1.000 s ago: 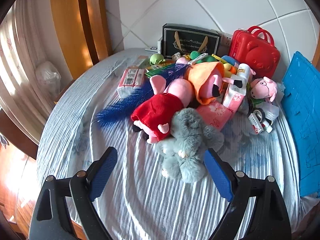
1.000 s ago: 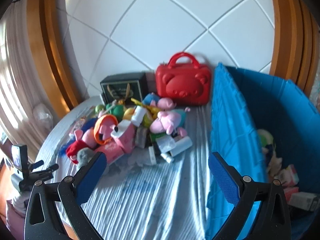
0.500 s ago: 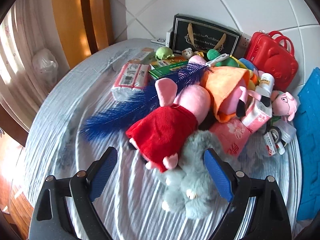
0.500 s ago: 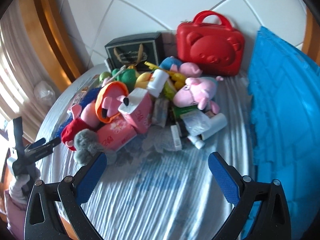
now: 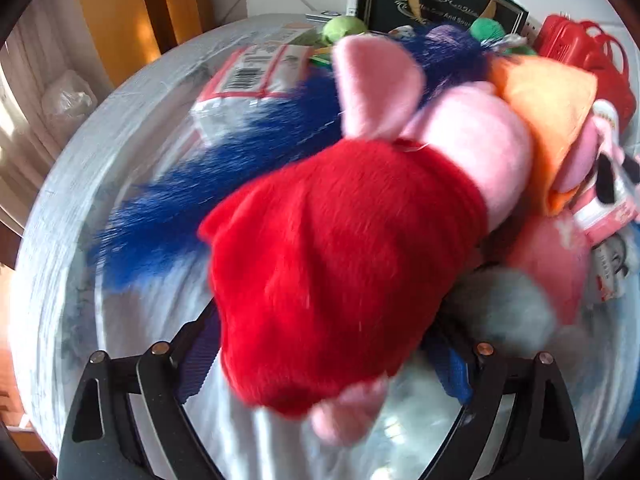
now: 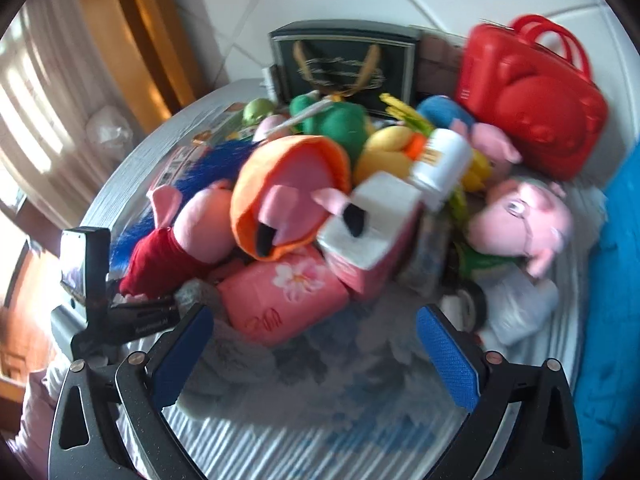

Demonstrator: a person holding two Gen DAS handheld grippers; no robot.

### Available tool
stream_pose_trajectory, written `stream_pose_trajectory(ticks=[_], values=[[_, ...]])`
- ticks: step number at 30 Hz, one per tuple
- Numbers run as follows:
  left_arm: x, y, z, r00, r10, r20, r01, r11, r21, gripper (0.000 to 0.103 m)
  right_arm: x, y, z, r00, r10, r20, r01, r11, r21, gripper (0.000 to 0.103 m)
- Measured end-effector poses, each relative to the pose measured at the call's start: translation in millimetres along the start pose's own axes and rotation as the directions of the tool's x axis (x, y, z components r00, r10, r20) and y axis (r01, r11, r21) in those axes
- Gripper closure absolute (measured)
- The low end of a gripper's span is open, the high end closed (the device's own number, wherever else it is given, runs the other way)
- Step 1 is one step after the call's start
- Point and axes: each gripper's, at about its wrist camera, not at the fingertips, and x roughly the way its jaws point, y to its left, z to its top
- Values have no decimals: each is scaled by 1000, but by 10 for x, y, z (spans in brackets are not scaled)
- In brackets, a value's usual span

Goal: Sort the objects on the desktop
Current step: 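Grasp the pink pig in red dress with the right tool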

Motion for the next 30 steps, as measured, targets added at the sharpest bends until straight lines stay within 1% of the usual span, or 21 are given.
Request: stream_pose_trajectory(ticks=[3,4,5,6,7,9,10,12,14,16,17,19,21,22,23,24,25,27,28,30], values=[[49,195,-146,995,95,-33,-93,995,38,11,237,261,138,998,56,-8,-56,997,-59,0],[69,300,-204,988,144,-49,-142,989,44,11,295,327,167,998,66,-9,-66,995,-77,0],[66,389,-243,984,170,-58,-168,985,41,12,373,422,192,997,72,-10,-73,992,-104,0],[13,510,-287,986,158,-61,-157,987,18,13,436,496,206,997,82,-17,-83,988,-128,0],[-54,584,-308,991,122,-55,-123,992,-9,13,508,581,223,994,102,-42,-107,982,-154,0],[-276,695,-325,999,29,-21,-30,996,-81,13,644,684,271,985,146,-91,-160,973,-167,0],[-376,696,-315,1000,-2,2,3,995,-101,13,689,709,297,982,161,-96,-175,971,-163,0],[-582,623,-258,996,-55,63,63,990,-123,13,740,738,347,982,168,-88,-180,970,-161,0],[-680,479,-177,992,-81,100,94,987,-132,13,776,753,384,980,176,-91,-189,968,-162,0],[-673,353,-78,987,-112,116,127,983,-130,13,822,770,404,972,205,-113,-221,963,-155,0],[-617,287,-53,986,-124,109,138,982,-126,13,848,786,419,968,218,-123,-235,960,-155,0],[-425,185,-11,993,-104,56,111,986,-128,13,899,847,440,963,236,-128,-255,954,-160,1],[-244,115,32,992,-112,54,118,984,-130,11,970,899,458,962,234,-144,-257,951,-172,15],[-216,116,45,993,-99,58,105,986,-128,7,1035,916,469,963,220,-157,-246,953,-178,24],[-196,125,78,995,-74,71,81,990,-111,3,1097,917,475,965,202,-166,-232,955,-184,25],[-177,137,86,995,-43,87,51,995,-88,0,1181,899,483,969,177,-175,-208,961,-184,24],[-169,176,96,995,-46,90,54,995,-79,0,1240,868,494,971,158,-180,-190,966,-177,20],[-147,248,119,994,-79,78,85,994,-75,0,1327,825,531,971,159,-180,-189,968,-166,11],[-143,265,122,993,-95,70,100,993,-67,0,1360,824,558,970,169,-177,-199,966,-164,2],[-128,256,131,991,-126,53,130,989,-73,0,1424,860,595,963,195,-184,-227,959,-172,0]])
